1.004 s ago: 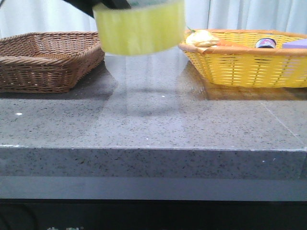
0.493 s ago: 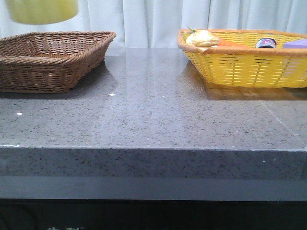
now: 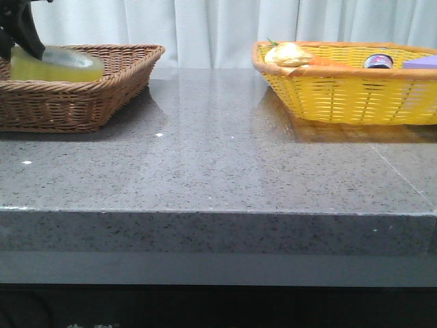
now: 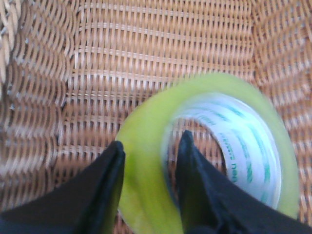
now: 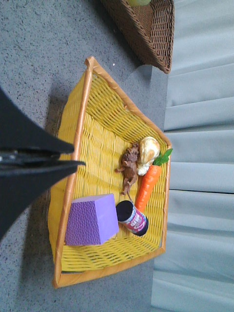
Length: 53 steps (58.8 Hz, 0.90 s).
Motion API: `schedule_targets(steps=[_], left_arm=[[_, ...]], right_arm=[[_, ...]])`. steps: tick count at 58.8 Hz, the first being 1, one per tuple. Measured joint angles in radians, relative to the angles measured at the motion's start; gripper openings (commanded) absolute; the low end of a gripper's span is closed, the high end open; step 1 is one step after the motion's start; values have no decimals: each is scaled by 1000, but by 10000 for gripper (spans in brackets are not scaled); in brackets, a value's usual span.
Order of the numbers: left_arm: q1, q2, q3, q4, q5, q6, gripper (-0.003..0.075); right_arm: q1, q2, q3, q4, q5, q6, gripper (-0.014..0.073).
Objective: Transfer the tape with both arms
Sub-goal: 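Lower the tape roll into the brown basket and release it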
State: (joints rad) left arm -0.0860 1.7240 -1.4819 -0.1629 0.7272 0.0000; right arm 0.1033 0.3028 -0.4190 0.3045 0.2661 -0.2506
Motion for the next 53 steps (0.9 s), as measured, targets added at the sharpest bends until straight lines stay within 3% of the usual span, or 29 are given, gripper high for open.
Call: schedule_targets(steps=[17, 38, 53], left_arm=[[1, -2, -1, -2, -10, 0, 286], [1, -98, 18, -2, -62, 0, -20], [1, -219, 167, -2, -200, 37, -20]], right_arm=[[0, 0, 1, 0, 0, 0, -120], [0, 0, 1, 0, 0, 0, -120], [0, 0, 1, 0, 0, 0, -120]])
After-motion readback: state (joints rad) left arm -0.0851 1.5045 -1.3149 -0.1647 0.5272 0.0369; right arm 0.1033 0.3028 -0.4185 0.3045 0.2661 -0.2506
